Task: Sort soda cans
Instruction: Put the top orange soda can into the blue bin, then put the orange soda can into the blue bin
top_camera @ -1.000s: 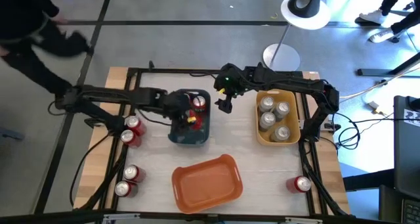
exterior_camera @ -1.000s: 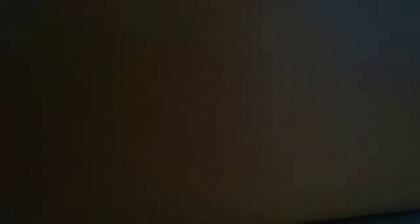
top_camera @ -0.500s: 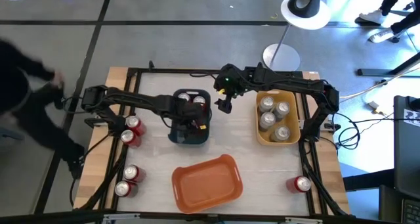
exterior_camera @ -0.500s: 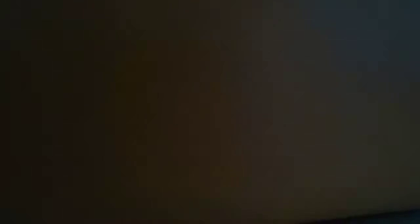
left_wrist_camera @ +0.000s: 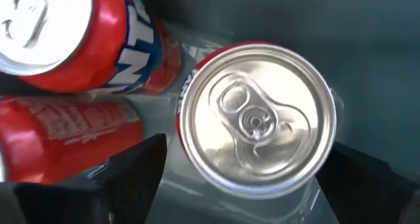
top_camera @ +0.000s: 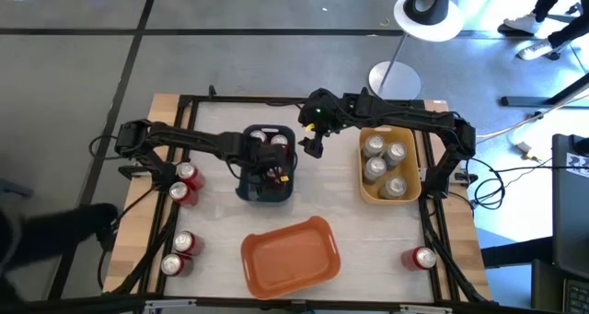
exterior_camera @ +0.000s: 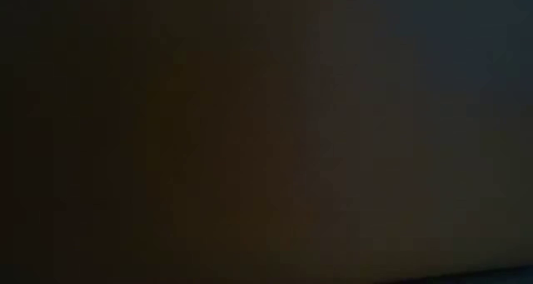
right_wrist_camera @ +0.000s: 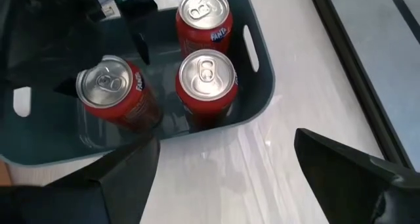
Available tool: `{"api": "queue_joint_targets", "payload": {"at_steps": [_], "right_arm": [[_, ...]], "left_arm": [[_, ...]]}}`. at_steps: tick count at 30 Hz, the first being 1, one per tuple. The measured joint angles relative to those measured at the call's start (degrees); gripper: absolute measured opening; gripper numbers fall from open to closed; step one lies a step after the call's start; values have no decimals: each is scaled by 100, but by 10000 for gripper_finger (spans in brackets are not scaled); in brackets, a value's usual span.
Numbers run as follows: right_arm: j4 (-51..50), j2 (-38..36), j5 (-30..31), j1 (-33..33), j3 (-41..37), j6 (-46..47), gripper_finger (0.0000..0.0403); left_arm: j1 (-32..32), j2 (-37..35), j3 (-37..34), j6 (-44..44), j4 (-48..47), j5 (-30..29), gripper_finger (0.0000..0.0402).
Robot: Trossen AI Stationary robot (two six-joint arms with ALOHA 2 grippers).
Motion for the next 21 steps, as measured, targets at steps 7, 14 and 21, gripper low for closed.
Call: {"api": "queue_joint_targets", "payload": {"at_steps": [7, 14, 21], "right_arm": [[46, 0, 0, -1, 0, -105, 351], [42, 0, 0, 1, 0, -109, 351], [31, 0, -21, 5, 0, -107, 351]], "left_arm": [[-29, 0, 323, -26, -520, -2, 358], [-105, -282, 487, -74, -786, -4, 358], [-92, -794, 490, 18, -687, -49, 358]]}}
